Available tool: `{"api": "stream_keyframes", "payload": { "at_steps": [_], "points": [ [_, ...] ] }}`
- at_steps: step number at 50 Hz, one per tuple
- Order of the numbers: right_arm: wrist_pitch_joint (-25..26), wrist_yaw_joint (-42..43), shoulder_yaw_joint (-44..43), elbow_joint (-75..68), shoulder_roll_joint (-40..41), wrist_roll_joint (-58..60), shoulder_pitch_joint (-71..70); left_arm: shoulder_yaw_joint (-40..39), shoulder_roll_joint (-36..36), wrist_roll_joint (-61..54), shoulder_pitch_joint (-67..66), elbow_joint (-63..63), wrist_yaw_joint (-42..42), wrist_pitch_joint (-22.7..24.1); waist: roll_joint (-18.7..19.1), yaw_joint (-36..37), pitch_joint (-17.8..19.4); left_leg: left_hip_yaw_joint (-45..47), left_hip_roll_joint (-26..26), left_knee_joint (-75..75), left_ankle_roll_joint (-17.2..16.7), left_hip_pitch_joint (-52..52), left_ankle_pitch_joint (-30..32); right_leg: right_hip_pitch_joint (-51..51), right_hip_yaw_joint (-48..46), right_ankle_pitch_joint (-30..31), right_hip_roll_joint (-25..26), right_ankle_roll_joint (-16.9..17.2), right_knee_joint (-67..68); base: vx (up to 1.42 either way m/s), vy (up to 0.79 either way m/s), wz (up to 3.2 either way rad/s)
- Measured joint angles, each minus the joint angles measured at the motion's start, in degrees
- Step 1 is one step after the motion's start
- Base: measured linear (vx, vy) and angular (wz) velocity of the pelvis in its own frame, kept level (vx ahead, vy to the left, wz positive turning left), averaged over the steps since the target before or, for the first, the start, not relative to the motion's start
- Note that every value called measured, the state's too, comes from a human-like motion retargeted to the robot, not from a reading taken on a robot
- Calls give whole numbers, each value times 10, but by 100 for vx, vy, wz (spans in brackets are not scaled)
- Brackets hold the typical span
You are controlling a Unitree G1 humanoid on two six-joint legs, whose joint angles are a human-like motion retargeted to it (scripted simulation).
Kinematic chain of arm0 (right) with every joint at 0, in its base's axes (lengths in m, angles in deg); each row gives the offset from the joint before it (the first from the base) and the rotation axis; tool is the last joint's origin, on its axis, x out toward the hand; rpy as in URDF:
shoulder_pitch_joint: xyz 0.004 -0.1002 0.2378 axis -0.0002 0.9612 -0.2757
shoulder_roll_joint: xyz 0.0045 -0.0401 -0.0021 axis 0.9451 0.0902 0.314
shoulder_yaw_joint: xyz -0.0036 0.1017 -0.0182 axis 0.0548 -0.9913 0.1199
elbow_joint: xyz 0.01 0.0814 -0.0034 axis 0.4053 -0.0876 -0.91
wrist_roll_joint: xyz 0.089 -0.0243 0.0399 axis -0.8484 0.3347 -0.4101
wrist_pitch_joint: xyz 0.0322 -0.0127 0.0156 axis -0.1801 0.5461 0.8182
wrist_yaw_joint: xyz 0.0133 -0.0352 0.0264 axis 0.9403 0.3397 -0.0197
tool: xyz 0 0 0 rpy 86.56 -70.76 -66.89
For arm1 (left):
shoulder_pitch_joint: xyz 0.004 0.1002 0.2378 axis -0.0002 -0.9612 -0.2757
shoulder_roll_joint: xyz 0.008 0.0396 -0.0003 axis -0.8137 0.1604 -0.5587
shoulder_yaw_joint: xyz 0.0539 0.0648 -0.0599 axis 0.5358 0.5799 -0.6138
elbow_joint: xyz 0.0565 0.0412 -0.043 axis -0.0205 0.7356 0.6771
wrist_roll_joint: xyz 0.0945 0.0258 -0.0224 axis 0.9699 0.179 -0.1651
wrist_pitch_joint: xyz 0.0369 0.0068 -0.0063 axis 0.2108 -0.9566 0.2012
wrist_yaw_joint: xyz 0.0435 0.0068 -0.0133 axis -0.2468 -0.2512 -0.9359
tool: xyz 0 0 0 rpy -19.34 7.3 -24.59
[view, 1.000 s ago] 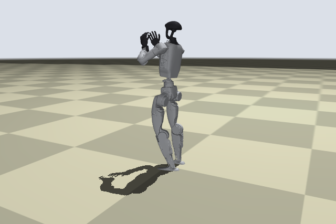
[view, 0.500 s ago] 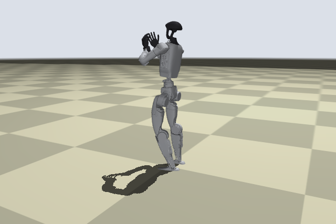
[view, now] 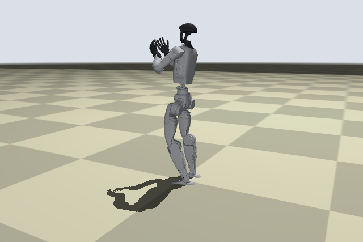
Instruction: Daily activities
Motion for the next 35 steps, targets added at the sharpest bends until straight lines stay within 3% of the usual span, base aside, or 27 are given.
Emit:
{"api": "stream_keyframes", "payload": {
  "at_steps": [17,35],
  "points": [
    [14,51,-11,4,4,71,24,-25,10,27,-19,-8,-32,-3,2,11,22,-17,13,64,-11,-30,-22,-5,-22,-26,7,-21,26,0,0,0],
    [34,19,11,-47,8,99,51,2,31,-31,-30,49,32,-16,7,-10,37,-12,9,41,-27,-20,-11,3,-32,-16,2,-8,11,0,0,0]
  ]
}}
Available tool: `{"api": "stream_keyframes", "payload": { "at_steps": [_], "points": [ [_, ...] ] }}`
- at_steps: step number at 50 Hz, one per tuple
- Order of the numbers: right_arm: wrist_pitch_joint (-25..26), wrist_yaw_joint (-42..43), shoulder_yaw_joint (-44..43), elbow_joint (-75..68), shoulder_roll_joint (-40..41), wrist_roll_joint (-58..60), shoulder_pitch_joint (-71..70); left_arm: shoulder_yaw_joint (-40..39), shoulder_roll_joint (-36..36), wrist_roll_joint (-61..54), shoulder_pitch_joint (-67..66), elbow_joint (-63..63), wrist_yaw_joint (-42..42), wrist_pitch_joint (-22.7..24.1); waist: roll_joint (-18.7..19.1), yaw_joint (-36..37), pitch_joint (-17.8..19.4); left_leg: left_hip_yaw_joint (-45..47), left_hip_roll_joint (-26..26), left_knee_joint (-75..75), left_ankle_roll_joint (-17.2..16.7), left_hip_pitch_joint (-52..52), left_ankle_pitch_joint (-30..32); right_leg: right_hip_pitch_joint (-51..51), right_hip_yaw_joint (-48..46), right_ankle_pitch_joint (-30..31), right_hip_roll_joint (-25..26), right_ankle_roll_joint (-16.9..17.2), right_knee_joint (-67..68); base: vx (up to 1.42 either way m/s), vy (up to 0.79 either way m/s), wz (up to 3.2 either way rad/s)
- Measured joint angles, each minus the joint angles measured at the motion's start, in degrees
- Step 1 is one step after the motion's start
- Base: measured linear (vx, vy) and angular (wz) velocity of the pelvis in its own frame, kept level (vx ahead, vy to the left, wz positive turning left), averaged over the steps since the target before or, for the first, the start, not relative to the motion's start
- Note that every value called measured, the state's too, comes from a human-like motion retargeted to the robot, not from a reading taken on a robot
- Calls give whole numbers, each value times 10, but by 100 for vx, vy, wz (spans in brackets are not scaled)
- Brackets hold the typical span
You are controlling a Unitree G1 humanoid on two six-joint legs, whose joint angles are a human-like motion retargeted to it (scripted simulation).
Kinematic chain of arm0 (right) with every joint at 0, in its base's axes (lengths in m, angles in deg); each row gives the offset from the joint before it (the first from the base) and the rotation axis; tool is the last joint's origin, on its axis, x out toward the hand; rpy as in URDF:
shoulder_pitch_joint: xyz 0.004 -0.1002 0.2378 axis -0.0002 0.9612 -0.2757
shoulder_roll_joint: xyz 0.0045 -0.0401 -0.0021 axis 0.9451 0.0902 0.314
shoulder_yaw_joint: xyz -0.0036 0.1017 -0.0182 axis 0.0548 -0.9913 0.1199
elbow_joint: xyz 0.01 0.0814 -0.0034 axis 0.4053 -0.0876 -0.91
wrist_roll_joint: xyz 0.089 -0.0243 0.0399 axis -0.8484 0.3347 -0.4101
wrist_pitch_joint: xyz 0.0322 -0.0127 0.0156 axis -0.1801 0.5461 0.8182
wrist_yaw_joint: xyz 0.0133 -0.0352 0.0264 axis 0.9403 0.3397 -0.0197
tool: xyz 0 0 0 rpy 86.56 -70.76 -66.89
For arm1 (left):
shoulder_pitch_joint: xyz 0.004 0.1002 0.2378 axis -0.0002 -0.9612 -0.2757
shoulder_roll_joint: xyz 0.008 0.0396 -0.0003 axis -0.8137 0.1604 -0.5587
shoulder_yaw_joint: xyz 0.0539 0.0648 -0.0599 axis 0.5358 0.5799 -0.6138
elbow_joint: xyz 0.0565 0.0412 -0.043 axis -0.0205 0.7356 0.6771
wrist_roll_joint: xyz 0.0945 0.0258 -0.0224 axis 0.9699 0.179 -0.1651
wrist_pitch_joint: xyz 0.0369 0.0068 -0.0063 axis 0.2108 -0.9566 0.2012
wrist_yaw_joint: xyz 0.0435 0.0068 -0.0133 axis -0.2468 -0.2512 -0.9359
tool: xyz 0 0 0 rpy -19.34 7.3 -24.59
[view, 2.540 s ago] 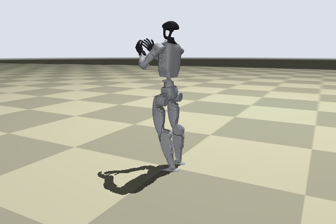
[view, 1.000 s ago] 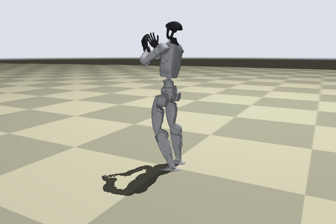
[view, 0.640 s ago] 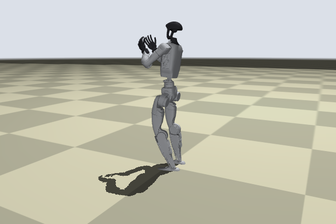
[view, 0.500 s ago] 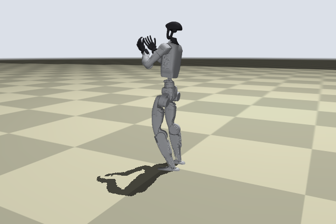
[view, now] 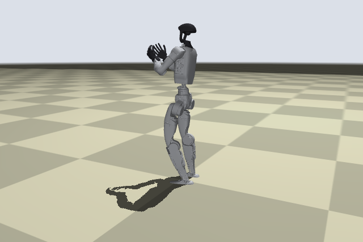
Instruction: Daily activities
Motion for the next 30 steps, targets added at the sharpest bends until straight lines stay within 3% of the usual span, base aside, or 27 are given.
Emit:
{"api": "stream_keyframes", "payload": {
  "at_steps": [10,30],
  "points": [
    [3,-31,-4,-35,8,-49,14,1,16,-68,-18,47,43,-9,-5,1,4,-3,-13,-37,1,14,19,5,5,11,-7,-1,-15,0,0,0],
    [4,-61,-31,-39,-5,-35,0,-18,-13,9,-3,34,39,-2,-7,-1,-10,-5,-19,-82,-3,26,42,9,7,45,-7,10,-43,0,0,0]
  ]
}}
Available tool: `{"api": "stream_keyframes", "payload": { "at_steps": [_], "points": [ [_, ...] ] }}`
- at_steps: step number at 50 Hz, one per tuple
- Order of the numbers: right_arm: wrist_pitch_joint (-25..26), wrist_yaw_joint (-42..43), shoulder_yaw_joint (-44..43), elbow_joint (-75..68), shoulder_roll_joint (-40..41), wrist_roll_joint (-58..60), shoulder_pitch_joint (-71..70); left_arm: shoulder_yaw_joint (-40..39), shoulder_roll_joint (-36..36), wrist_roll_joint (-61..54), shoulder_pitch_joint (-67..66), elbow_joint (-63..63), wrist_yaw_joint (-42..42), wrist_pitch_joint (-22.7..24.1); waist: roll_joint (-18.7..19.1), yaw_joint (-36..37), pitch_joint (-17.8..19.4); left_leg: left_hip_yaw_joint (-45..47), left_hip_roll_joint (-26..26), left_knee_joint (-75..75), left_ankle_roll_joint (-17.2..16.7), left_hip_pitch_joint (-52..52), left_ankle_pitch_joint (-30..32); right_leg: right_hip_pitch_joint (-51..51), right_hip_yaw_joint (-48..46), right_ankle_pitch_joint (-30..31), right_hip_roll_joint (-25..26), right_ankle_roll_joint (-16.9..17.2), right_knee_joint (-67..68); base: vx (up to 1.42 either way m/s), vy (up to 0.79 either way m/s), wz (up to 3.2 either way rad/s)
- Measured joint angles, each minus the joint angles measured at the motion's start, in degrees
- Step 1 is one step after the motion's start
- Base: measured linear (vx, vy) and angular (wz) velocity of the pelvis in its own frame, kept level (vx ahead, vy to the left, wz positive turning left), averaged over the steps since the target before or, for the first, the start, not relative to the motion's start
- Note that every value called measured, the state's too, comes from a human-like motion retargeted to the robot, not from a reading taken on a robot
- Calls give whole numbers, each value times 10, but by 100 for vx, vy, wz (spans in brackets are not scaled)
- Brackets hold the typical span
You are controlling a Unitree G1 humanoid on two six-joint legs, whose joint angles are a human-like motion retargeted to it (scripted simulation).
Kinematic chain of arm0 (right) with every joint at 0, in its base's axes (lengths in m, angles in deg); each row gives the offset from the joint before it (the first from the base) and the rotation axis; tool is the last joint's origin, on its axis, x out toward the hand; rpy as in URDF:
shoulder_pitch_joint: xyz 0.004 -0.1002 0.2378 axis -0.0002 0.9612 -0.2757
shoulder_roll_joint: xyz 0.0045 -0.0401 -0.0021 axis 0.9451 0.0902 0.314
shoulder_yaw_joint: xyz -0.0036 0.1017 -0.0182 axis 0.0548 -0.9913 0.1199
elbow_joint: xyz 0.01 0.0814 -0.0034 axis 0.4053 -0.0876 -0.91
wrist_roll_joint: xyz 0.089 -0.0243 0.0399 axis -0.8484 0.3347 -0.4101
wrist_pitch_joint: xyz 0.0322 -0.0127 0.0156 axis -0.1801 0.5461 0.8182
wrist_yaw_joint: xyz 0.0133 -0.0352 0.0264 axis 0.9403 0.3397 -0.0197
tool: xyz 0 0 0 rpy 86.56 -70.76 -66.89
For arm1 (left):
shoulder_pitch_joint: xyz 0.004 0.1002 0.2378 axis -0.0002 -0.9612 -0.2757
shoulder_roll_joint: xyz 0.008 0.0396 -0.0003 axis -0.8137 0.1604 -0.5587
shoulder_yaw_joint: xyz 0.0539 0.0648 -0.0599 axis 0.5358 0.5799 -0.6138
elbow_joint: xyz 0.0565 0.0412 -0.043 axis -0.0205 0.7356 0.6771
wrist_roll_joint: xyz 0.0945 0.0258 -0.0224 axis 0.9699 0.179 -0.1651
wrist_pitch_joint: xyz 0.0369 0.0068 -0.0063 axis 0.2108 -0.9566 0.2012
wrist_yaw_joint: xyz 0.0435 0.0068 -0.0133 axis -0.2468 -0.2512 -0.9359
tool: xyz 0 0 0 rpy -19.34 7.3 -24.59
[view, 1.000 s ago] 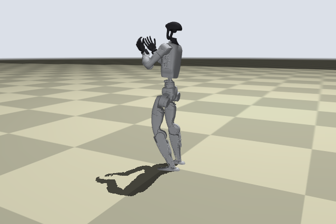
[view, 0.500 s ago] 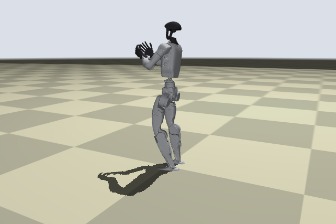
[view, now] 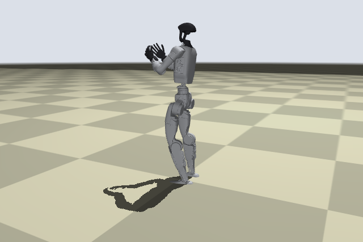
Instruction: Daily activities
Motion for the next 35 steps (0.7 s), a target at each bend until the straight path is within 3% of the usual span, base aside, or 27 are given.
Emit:
{"api": "stream_keyframes", "payload": {
  "at_steps": [18,35],
  "points": [
    [-1,33,-58,13,-3,-10,-26,-55,7,-21,16,-30,-27,10,8,-11,-6,10,13,6,0,-2,-5,0,14,19,11,0,-11,0,0,0],
    [54,-90,-34,2,-16,-36,-33,-84,23,-74,-2,-8,42,-18,7,-14,-2,20,18,13,7,-5,-12,-1,22,21,15,-3,-19,0,0,0]
  ]
}}
